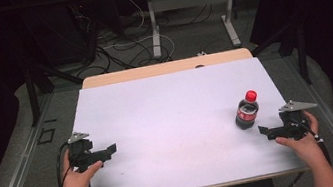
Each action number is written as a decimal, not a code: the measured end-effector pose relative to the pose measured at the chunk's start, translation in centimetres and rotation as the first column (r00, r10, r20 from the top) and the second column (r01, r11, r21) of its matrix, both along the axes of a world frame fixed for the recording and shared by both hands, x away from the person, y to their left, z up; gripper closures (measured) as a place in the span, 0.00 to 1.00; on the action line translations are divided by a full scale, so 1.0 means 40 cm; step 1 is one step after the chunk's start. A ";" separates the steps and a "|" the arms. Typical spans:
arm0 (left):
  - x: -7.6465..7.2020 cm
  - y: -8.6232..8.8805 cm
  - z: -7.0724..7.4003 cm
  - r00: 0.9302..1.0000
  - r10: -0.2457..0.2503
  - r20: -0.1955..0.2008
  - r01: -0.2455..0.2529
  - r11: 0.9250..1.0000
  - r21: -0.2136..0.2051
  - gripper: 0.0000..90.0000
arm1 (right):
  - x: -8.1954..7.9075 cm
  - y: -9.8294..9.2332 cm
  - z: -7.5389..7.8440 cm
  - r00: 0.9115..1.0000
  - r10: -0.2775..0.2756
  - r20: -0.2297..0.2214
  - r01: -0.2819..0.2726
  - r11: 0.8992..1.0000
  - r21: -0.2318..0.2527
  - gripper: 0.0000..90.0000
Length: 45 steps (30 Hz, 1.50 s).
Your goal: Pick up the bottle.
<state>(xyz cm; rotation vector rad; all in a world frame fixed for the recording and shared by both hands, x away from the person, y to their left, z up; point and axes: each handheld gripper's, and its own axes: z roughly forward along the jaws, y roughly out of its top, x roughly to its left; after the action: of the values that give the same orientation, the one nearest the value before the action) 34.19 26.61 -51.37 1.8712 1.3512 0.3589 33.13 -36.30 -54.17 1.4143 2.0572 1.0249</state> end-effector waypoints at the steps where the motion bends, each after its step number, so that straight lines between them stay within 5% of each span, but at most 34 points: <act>1: 0.000 0.000 0.000 1.000 0.000 0.000 0.000 1.000 0.000 0.01 | -0.003 0.005 0.008 1.000 0.002 0.008 -0.002 1.000 -0.009 0.00; 12: -0.018 -0.023 0.031 1.000 -0.025 0.017 0.025 1.000 0.009 0.02 | -0.015 0.050 0.065 0.996 0.045 0.070 -0.043 0.999 -0.032 0.01; 19: -0.026 -0.029 0.036 0.999 -0.039 0.019 0.039 0.999 0.029 0.03 | 0.005 0.083 0.097 0.991 0.121 0.053 -0.118 0.991 -0.060 0.06; 23: -0.027 -0.029 0.036 0.999 -0.040 0.016 0.040 0.999 0.024 0.04 | 0.022 0.104 0.105 0.990 0.124 0.067 -0.123 0.992 -0.019 0.08; 26: -0.027 -0.029 0.035 0.999 -0.041 0.013 0.040 0.999 0.023 0.04 | 0.037 0.109 0.109 0.988 0.139 0.069 -0.137 0.990 -0.032 0.12; 31: -0.027 -0.027 0.033 0.999 -0.040 0.013 0.040 0.999 0.026 0.05 | 0.063 0.117 0.096 0.987 0.136 0.089 -0.137 0.990 0.012 0.17; 45: -0.026 -0.026 0.029 0.999 -0.041 0.003 0.041 0.999 0.035 0.06 | 0.082 0.139 0.070 0.985 0.146 0.096 -0.145 0.989 -0.010 0.30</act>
<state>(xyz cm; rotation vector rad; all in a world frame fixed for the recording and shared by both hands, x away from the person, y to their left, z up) 33.13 25.55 -50.23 1.9226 1.3094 0.3670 36.42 -30.74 -51.35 1.2024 2.1146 1.1254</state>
